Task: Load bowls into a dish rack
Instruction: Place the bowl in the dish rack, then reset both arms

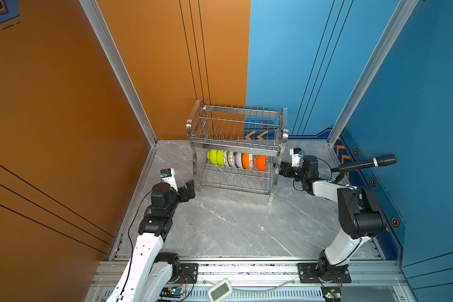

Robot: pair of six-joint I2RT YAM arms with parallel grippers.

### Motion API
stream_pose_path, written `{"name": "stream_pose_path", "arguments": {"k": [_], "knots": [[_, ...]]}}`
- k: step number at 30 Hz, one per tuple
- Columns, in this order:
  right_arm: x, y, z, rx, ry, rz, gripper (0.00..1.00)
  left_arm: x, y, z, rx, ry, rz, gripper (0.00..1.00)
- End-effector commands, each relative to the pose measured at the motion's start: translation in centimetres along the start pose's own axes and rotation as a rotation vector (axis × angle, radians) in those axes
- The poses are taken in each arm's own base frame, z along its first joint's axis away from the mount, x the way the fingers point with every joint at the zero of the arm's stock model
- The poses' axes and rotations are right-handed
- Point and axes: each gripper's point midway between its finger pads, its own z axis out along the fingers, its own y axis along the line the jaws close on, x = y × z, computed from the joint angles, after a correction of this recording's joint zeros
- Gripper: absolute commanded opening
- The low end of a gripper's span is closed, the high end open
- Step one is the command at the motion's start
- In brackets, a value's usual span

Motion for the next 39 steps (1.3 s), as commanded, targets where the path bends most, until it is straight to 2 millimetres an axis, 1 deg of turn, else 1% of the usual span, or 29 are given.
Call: {"name": "stream_pose_path", "arguments": {"k": [1,2,4,9,13,15,17,19,22,24,27,29,35,38,39], "knots": [[1.9,-1.6,-1.6,0.214,0.074,-0.069,0.68,0.6,2.3,0.0,-0.114,0.008,-0.024,0.98],[1.9,-1.4,-2.0,0.241,0.08,-0.087,0.72,0.4,2.3,0.0,-0.111,0.002,-0.026,0.98],[2.2,-1.3,-2.9,0.321,0.102,-0.128,0.77,-0.1,2.2,0.0,-0.104,-0.01,-0.029,0.98],[2.3,-1.4,-5.3,0.464,0.116,-0.22,0.85,-1.3,2.3,0.0,-0.126,-0.028,0.005,0.98],[2.0,-1.1,-7.7,0.559,0.068,-0.285,0.92,-1.7,3.1,0.7,-0.17,-0.061,0.081,0.98],[2.0,-0.6,-8.8,0.563,0.03,-0.294,0.95,-1.5,4.0,1.3,-0.209,-0.074,0.12,0.98],[1.8,-0.1,-9.7,0.572,-0.019,-0.312,0.97,-1.3,5.0,1.6,-0.25,-0.083,0.11,0.98],[1.9,0.3,-10.5,0.577,-0.057,-0.349,0.98,-0.9,5.7,2.1,-0.259,-0.094,0.092,0.98],[2.2,0.0,-11.5,0.596,-0.099,-0.373,0.98,0.3,6.7,2.8,-0.274,-0.076,0.082,0.98],[2.4,-0.7,-12.3,0.628,-0.125,-0.377,0.99,1.4,7.5,3.3,-0.289,-0.045,0.086,0.98],[2.8,-1.6,-13.3,0.654,-0.176,-0.38,0.99,2.3,8.2,3.8,-0.302,-0.042,0.1,0.98],[2.9,-2.1,-13.7,0.654,-0.195,-0.372,0.98,2.7,8.3,4.1,-0.296,-0.05,0.118,0.98],[2.4,-2.5,-14.8,0.646,-0.246,-0.371,0.96,3.1,8.9,4.9,-0.286,-0.077,0.101,0.98],[2.3,-3.0,-15.7,0.663,-0.279,-0.389,0.96,3.5,8.5,5.4,-0.254,-0.072,0.108,0.98],[2.5,-3.6,-15.9,0.674,-0.289,-0.395,0.96,3.5,8.4,5.6,-0.246,-0.074,0.111,0.98]]}}
